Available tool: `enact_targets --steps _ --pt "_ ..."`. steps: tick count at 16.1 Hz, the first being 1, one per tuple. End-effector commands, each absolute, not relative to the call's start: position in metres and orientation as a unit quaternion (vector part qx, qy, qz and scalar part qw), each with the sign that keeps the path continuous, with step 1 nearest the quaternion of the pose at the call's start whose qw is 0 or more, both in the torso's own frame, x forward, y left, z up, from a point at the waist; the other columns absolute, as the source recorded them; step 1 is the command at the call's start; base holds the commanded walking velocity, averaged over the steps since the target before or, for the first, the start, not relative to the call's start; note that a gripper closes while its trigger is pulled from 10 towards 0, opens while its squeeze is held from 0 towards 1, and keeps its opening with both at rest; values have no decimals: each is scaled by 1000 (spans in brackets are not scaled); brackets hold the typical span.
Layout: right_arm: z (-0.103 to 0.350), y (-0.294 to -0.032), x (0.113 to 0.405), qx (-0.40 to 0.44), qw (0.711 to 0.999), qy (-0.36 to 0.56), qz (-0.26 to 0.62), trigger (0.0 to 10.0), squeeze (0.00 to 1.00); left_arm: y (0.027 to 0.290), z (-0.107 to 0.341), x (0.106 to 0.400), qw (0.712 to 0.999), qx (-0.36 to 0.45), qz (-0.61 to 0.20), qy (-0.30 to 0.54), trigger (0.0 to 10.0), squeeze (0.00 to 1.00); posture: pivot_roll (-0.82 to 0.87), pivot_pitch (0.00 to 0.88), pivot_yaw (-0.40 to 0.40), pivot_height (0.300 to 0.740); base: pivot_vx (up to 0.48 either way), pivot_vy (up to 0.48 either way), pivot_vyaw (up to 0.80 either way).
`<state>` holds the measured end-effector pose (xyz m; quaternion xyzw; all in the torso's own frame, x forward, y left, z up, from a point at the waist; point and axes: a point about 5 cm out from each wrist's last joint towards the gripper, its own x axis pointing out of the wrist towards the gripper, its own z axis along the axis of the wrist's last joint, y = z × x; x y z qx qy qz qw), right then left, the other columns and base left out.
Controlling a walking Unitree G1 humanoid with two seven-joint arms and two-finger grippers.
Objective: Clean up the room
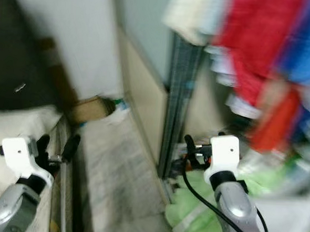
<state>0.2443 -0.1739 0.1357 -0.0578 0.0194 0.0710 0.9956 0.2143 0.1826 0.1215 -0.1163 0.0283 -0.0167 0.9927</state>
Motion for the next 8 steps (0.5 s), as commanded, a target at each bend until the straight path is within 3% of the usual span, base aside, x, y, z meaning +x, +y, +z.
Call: enact_targets --steps 1,8 --pt "138 -175 245 -59 996 17 72 10000 0 184 123 214 994 -110 -12 26 10000 0 -55 27 -15 740 0 0 800" --pt "138 -174 246 -59 995 16 77 10000 0 185 124 214 994 -105 -13 25 10000 0 -52 23 -17 740 0 0 800"
